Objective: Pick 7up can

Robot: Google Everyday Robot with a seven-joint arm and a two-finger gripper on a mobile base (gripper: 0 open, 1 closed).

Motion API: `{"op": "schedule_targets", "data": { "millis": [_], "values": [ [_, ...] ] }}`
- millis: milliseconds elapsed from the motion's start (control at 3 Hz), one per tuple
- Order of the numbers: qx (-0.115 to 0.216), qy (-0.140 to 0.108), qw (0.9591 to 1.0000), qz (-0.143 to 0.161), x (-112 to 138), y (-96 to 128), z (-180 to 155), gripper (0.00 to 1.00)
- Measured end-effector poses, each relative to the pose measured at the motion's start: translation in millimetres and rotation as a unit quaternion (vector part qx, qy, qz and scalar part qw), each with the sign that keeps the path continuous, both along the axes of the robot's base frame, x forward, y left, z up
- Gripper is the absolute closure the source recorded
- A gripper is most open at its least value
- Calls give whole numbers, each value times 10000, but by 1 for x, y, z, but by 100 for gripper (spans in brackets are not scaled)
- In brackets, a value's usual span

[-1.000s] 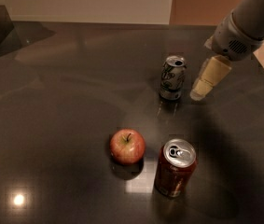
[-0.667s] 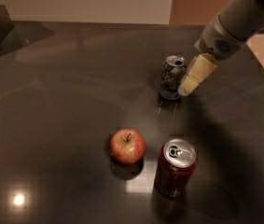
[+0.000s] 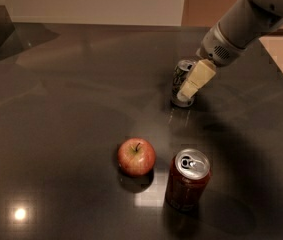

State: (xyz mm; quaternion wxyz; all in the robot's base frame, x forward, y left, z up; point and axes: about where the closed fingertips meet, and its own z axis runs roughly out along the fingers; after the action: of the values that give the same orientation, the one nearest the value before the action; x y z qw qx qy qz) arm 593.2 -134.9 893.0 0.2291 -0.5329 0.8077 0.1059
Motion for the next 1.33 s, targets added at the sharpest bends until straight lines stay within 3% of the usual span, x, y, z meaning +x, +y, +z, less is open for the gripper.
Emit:
{"op": "schedule_targets", "data": {
  "millis": [333, 667, 1333],
  "values": [
    [52, 24, 10000, 2, 4, 4, -4, 0],
    [43, -16, 10000, 45, 7, 3, 3, 16],
    [26, -15, 9997, 260, 4, -6, 35, 62]
  ]
}}
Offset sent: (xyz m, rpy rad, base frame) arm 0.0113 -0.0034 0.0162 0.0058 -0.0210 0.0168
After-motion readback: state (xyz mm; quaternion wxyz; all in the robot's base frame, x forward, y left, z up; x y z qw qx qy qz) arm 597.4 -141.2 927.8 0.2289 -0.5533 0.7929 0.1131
